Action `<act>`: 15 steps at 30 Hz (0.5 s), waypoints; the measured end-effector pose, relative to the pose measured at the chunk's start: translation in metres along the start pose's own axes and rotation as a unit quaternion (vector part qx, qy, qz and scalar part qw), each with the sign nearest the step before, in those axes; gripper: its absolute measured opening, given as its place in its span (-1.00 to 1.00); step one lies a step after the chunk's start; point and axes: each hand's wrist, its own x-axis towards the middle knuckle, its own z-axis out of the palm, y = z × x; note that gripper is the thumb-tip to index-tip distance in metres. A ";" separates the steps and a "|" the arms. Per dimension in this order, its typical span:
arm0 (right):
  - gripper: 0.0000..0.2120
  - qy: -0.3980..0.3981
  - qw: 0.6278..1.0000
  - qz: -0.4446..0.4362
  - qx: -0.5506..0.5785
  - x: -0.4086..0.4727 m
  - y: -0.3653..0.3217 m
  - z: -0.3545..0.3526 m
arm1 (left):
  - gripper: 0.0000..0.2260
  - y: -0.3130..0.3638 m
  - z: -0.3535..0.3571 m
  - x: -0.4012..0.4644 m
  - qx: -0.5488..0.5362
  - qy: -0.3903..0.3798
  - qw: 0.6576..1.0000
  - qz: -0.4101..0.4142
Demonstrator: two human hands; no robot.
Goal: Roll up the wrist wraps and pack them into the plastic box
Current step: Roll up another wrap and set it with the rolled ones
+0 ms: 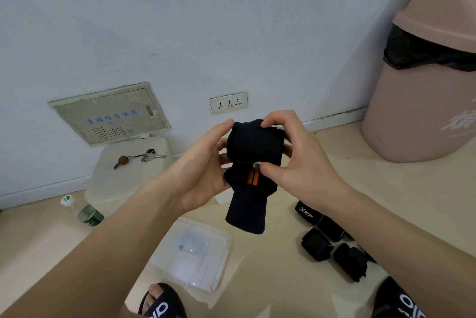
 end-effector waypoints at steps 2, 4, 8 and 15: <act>-0.43 -0.011 1.000 -0.006 -0.007 -0.001 0.000 0.001 | -0.49 -0.001 0.002 0.001 0.010 0.007 1.000 -0.010; -0.42 -0.019 1.000 -0.012 -0.014 -0.003 0.000 0.002 | -0.55 -0.002 0.004 0.001 0.011 0.015 1.000 -0.005; -0.41 -0.026 0.999 -0.028 -0.029 -0.003 0.004 0.004 | -0.76 -0.002 0.005 0.001 0.021 0.039 0.999 0.030; -0.29 -0.047 0.986 0.124 0.104 0.001 -0.005 -0.002 | -0.81 -0.002 0.005 0.002 0.052 0.046 0.997 0.043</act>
